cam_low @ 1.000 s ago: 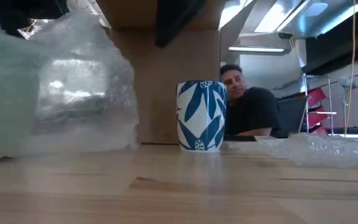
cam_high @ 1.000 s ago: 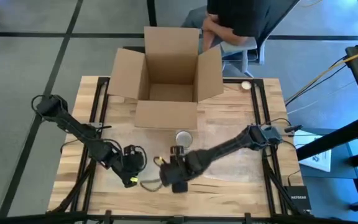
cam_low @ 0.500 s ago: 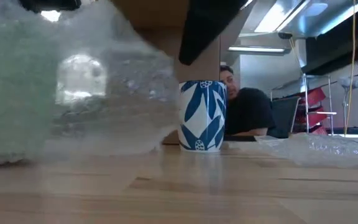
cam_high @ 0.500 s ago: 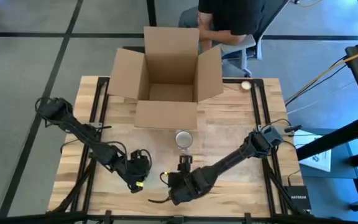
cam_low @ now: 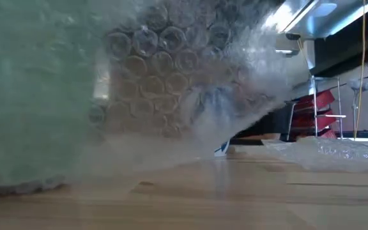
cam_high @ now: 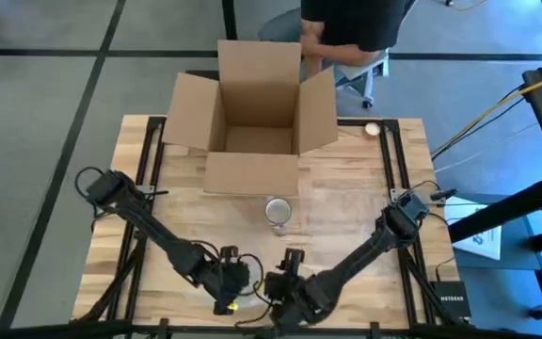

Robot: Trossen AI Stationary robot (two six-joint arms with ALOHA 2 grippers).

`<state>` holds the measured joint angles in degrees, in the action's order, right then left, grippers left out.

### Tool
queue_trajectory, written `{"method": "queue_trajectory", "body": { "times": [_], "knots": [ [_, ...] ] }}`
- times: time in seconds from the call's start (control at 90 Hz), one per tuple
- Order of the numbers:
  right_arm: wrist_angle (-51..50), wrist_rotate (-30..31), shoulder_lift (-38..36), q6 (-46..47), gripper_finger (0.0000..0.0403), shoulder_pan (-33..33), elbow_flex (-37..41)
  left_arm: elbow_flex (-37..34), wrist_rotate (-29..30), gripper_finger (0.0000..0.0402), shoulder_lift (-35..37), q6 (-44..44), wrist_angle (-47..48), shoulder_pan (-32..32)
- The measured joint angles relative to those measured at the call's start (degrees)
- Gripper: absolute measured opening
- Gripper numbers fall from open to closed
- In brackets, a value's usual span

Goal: Wrap mug
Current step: Wrap the green mug with the left side transparent bubble wrap

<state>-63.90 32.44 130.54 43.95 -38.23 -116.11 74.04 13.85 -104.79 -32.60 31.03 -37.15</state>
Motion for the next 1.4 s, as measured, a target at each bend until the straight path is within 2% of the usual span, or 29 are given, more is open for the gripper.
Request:
{"method": "queue_trajectory", "body": {
  "times": [0.244,0.544,0.733,0.911,1.033,1.156,1.4],
  "knots": [
    [-0.17,2.28,0.01,2.09,0.0179,-1.48,-0.02,4.99,0.35,0.0111,2.52,1.62,5.74,0.02],
    [-4.50,1.56,-2.75,-2.14,0.0179,-1.49,-4.18,12.38,1.28,0.0111,2.99,-1.80,22.10,-0.95],
    [-0.82,-0.33,-2.88,-9.86,0.0179,2.13,-4.00,15.94,5.51,0.0111,5.27,-8.14,32.46,-6.14],
    [11.33,-4.40,-2.27,-20.14,0.0179,5.48,-4.04,14.16,10.05,0.0111,8.09,-22.76,38.80,-12.90],
    [19.69,-9.26,-1.97,-25.49,0.0179,7.08,-4.13,10.48,14.03,0.0111,8.07,-29.52,36.06,-17.16],
    [22.31,-11.74,0.32,-28.23,0.0171,8.39,-4.11,3.90,15.11,0.0111,8.04,-33.16,27.99,-18.82],
    [25.06,-17.34,2.46,-29.27,0.0101,10.00,-4.07,-5.29,17.10,0.0111,8.04,-34.59,13.86,-17.89]
  ]
}}
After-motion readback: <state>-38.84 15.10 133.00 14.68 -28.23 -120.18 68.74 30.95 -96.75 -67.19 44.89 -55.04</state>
